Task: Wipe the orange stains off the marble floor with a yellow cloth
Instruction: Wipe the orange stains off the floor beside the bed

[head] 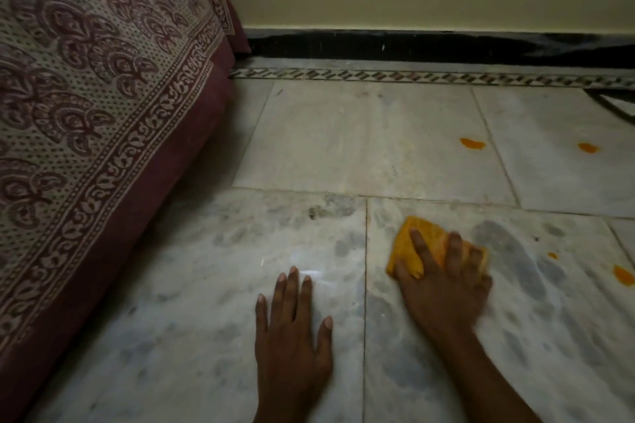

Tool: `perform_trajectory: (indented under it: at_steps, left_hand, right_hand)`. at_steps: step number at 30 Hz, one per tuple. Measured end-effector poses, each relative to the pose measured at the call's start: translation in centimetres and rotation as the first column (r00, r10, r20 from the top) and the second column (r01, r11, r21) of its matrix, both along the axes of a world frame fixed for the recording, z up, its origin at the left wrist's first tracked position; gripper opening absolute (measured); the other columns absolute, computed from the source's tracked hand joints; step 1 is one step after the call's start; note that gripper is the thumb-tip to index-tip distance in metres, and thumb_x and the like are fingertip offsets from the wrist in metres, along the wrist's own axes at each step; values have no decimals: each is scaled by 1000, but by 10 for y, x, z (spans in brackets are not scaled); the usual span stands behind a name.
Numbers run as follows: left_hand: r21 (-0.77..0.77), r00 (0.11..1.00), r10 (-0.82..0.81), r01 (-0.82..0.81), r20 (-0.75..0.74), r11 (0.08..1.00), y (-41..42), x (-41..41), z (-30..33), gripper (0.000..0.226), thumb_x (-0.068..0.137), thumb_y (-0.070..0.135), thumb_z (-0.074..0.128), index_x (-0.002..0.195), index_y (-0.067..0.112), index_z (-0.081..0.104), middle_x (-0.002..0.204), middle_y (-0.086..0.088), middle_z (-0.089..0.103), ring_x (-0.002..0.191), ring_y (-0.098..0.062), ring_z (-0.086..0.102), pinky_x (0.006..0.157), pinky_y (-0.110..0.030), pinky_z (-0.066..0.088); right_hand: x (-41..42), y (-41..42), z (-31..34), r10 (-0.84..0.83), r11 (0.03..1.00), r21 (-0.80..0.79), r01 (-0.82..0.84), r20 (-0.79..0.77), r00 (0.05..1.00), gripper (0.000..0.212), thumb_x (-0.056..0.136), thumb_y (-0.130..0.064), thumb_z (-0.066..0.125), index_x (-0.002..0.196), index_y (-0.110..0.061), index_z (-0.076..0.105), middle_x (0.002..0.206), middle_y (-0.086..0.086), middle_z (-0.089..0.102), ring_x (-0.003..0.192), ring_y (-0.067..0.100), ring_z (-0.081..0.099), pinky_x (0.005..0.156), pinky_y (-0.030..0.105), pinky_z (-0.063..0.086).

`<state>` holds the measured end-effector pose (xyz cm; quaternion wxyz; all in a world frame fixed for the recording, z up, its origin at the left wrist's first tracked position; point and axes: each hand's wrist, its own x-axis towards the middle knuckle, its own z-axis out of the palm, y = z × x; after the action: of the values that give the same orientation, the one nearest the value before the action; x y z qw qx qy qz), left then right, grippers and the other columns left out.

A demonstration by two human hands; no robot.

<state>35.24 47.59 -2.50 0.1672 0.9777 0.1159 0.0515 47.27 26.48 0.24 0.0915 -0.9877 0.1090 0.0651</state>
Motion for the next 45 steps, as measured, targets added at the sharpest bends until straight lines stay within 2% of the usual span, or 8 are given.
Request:
perform_trajectory:
  at_steps: [7,14,17,20,28,35,39,45]
  left_hand:
    - [66,991,122,-126,54,990,-1,-1,-1,72,88,55,47,150,17,54,162,-7,42,147,-28,45,119,-57,25]
    - [101,992,125,-126,20,987,-4,1,-4,76,89,55,49,155,18,45,167,-6,34,153,-26,35,120,-53,21]
    - [108,992,120,-124,45,986,-3,1,-5,75,89,54,49,154,18,46,166,-6,35,152,-26,36,119,-53,22]
    - [97,991,123,-128,57,987,-3,0,-3,74,90,53,49,154,17,46,166,-6,35,153,-27,36,119,-54,23]
    - [91,992,119,-121,30,988,-5,0,-3,75,92,54,47,157,16,40,169,-6,28,156,-27,28,121,-56,23]
    - [99,993,114,-117,36,988,-5,-1,-4,74,93,53,45,156,14,42,168,-8,32,154,-29,33,119,-60,30]
    - [108,993,120,-121,17,987,-5,0,-2,74,95,52,41,159,16,37,170,-8,27,157,-28,27,123,-59,26]
    - [106,993,118,-119,12,987,-6,-3,-1,73,95,52,39,158,15,38,168,-8,30,156,-28,28,125,-57,22]
  right_hand:
    - [26,65,4,489,872,46,-488,-21,872,76,75,-83,10,149,-72,2,175,-7,-7,161,29,-9,125,59,4]
    - [97,97,9,294,935,196,-297,47,955,59,96,-65,29,155,-56,30,173,-2,19,159,33,10,123,59,16]
    - [115,141,8,489,819,311,-482,61,870,61,94,-63,27,153,-53,37,171,-3,25,158,31,15,122,59,17]
    - [80,134,0,668,729,163,-665,42,743,76,82,-75,13,155,-58,26,174,-6,12,161,28,6,124,57,14]
    - [84,63,-3,212,975,68,-212,6,977,69,93,-75,28,158,-59,10,175,-5,3,160,32,-2,126,59,10]
    - [21,76,-13,592,799,63,-598,89,801,70,86,-75,21,155,-64,13,175,-7,8,161,29,2,125,59,11]
    - [11,10,-11,375,926,10,-378,95,922,73,85,-73,27,156,-60,20,174,-3,17,159,33,15,121,59,23]
    - [64,61,-6,118,984,131,-119,13,993,70,95,-73,33,158,-59,9,175,-2,-1,160,34,-8,126,63,0]
